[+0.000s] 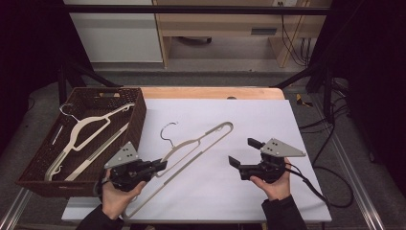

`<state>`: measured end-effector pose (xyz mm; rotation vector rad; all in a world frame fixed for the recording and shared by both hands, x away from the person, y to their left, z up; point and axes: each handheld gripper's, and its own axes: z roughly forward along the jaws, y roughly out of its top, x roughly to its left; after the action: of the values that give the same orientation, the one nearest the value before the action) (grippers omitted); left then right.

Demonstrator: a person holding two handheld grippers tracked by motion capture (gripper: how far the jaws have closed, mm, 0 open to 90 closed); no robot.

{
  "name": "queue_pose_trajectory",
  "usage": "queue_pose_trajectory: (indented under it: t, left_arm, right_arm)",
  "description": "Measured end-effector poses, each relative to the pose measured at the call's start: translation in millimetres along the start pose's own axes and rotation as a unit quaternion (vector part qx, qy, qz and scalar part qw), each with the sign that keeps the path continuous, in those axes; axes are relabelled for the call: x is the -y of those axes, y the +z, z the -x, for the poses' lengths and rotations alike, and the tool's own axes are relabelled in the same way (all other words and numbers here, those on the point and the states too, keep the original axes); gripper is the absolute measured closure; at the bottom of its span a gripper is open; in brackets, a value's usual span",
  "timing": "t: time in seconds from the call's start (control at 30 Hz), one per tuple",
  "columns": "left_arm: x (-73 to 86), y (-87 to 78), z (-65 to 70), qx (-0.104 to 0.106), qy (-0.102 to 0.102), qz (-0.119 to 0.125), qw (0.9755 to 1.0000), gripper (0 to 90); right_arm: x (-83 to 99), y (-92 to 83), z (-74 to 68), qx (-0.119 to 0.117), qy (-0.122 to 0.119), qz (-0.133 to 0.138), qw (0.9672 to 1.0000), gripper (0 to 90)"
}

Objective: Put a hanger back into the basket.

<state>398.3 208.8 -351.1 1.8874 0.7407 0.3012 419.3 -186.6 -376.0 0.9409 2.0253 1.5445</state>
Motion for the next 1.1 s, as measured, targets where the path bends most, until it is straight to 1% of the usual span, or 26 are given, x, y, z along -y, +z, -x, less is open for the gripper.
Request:
queue_pose_trajectory:
  t: [0.17, 0.23, 0.3, 0.33, 0.4, 0.43, 0.5, 0.6, 0.63, 0.67, 0.8, 0.83, 0.9, 0.97, 1.0, 1.1]
  left_arm:
    - [-18.8, -19.3, -5.8, -0.012, 0.010, 0.018, 0.9997, 86.3]
    - [-26.7, -24.2, -7.6, -0.014, 0.014, 0.019, 0.9996, 86.3]
    - [-34.2, -28.3, -10.2, -0.011, 0.021, 0.018, 0.9995, 86.3]
    - [-37.7, -30.2, -11.8, -0.011, 0.021, 0.019, 0.9995, 86.3]
    - [-44.3, -34.4, -16.5, -0.005, 0.020, 0.020, 0.9996, 86.3]
    - [-47.3, -36.5, -19.0, -0.005, 0.019, 0.021, 0.9996, 86.4]
    - [-53.2, -40.9, -25.0, -0.002, 0.022, 0.023, 0.9995, 86.3]
    - [-60.4, -47.3, -34.6, -0.004, 0.024, 0.025, 0.9994, 86.3]
    - [-62.4, -49.6, -37.6, -0.006, 0.023, 0.027, 0.9993, 86.4]
    - [-64.3, -52.0, -40.8, -0.006, 0.020, 0.029, 0.9994, 86.4]
    - [-72.5, -61.7, -54.0, -0.020, 0.027, 0.033, 0.9989, 86.4]
    - [-74.2, -64.0, -57.8, -0.023, 0.026, 0.034, 0.9988, 86.3]
    - [-76.9, -68.5, -66.2, -0.033, 0.023, 0.037, 0.9985, 86.3]
    - [-78.2, -73.4, -76.4, -0.039, 0.010, 0.043, 0.9983, 86.3]
    - [-78.5, -75.8, -81.3, -0.046, 0.007, 0.044, 0.9980, 86.3]
    - [-78.2, -82.1, -95.6, -0.064, 0.002, 0.041, 0.9971, 86.4]
  right_arm:
    - [6.3, -8.9, 8.8, 0.017, 0.004, -0.009, 0.9998, 7.7]
    - [9.0, -12.2, 11.9, 0.020, 0.005, -0.013, 0.9997, 7.7]
    - [11.1, -15.1, 14.7, 0.025, 0.006, -0.014, 0.9996, 7.4]
    - [12.0, -17.0, 16.1, 0.026, 0.005, -0.016, 0.9995, 7.4]
    - [13.7, -19.9, 18.0, 0.031, 0.010, -0.014, 0.9994, 7.1]
    - [14.6, -21.7, 19.1, 0.033, 0.011, -0.015, 0.9993, 7.0]
    - [16.2, -24.8, 21.4, 0.038, 0.012, -0.015, 0.9991, 6.7]
    - [18.1, -29.6, 25.6, 0.044, 0.017, -0.016, 0.9987, 6.3]
    - [18.6, -31.5, 27.1, 0.045, 0.015, -0.016, 0.9987, 6.3]
    - [18.8, -32.8, 28.1, 0.047, 0.018, -0.014, 0.9986, 6.1]
    - [20.4, -37.3, 31.7, 0.051, 0.018, -0.015, 0.9984, 5.4]
    - [21.0, -37.9, 32.2, 0.051, 0.019, -0.016, 0.9984, 5.3]
    - [22.3, -38.0, 33.2, 0.055, 0.022, -0.018, 0.9981, 4.9]
    - [23.3, -38.1, 34.4, 0.057, 0.022, -0.021, 0.9979, 4.7]
    - [23.7, -37.8, 35.0, 0.057, 0.021, -0.021, 0.9979, 4.6]
    - [24.2, -36.8, 35.5, 0.058, 0.022, -0.023, 0.9978, 4.4]
